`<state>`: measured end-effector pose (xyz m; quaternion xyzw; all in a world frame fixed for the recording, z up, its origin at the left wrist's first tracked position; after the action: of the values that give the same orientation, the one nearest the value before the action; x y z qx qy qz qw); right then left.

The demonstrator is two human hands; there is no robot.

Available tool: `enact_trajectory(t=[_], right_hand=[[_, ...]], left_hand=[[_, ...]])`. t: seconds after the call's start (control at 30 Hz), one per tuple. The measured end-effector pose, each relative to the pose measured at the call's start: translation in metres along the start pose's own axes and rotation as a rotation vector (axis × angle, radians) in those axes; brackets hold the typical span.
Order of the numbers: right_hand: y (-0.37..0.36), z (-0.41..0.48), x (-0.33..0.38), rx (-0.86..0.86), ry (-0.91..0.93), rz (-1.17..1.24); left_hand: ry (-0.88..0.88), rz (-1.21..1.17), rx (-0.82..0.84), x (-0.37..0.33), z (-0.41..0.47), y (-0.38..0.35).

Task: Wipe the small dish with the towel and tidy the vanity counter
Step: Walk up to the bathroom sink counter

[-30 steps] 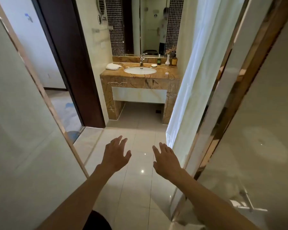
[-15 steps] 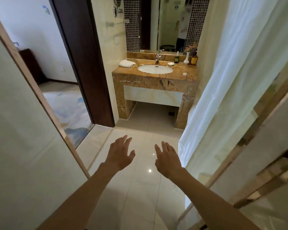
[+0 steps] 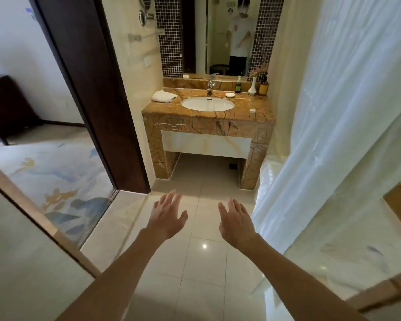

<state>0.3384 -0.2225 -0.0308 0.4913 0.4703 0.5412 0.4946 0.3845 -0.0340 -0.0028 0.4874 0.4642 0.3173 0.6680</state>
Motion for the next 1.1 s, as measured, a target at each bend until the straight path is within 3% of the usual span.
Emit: enact_trajectory(t=[0.57,1.1], right_hand=[[-0.016,0.198,-0.041,0.000,-0.023,0.021],[-0.035,0.373,-0.034,0.026,-0.056,0.078]], left_hand=[[-0.030,0.017,0.009,0.058,0.208,-0.008],[-0.003,-0.023,0.038,0.133,0.364,-0.012]])
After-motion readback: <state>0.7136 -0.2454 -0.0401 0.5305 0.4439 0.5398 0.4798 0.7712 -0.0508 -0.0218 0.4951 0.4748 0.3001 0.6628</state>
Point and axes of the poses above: each hand's wrist, its own z-axis towards the middle knuckle, its own y-axis out of the back of the hand, x = y × z, the point moved 7 cm from there along z, towards the middle knuckle, and after that the axes turned 3 degrees about -y, right-handed, at the moved point
